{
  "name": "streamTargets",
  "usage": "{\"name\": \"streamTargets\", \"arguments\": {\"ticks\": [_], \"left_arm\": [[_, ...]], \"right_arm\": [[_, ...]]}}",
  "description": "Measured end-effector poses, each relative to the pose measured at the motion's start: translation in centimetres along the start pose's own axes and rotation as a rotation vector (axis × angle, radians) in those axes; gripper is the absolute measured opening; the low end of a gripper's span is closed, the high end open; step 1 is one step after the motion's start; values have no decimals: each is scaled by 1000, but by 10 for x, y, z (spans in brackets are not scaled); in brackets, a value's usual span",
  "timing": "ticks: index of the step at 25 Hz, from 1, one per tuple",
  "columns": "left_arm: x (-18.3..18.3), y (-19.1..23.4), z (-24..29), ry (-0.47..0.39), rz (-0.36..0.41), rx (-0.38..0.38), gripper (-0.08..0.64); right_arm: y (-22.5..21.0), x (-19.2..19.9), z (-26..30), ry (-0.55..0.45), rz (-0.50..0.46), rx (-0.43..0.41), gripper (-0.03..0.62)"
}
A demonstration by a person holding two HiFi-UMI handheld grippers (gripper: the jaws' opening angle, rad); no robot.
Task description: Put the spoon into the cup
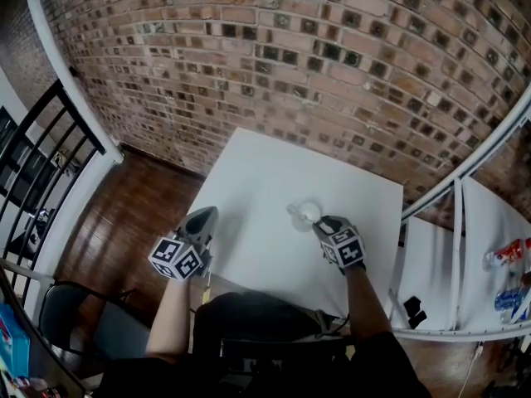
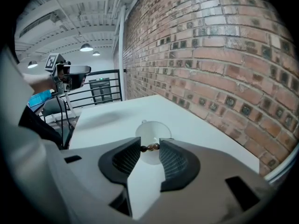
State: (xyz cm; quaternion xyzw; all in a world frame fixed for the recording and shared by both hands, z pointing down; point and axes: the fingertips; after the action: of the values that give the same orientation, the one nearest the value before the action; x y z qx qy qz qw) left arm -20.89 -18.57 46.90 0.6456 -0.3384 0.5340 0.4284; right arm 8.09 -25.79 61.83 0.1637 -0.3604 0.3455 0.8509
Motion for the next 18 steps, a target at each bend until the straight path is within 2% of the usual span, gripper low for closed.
{"name": "streamTargets", "arguments": {"ticks": [4, 8, 12, 15, 18], "left_arm": [[0, -2, -3, 4, 0, -3, 3], [-4, -1, -4, -1, 8, -6, 3], [-4, -1, -5, -8, 7, -3, 3], [2, -6, -10, 16, 19, 8, 3], [2, -7, -9, 25, 24, 22, 3]], "right_arm": [[2, 5, 3, 12, 15, -7, 132], [0, 1, 5, -17, 44, -2, 132], [-3, 0, 5, -29, 34, 14, 133], [2, 5, -2, -38, 34, 15, 160], [3, 0, -13, -87, 43, 28, 176]]}}
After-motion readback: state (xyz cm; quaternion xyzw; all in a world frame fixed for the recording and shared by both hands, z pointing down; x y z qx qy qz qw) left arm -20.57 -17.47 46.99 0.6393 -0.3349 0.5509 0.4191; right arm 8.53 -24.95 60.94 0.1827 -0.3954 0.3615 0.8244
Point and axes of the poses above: the fingertips, and each gripper's own axes: z forward along the fingers, y to its left, x out of its underside, and after that the axes turned 4 degrees about z, right-handed
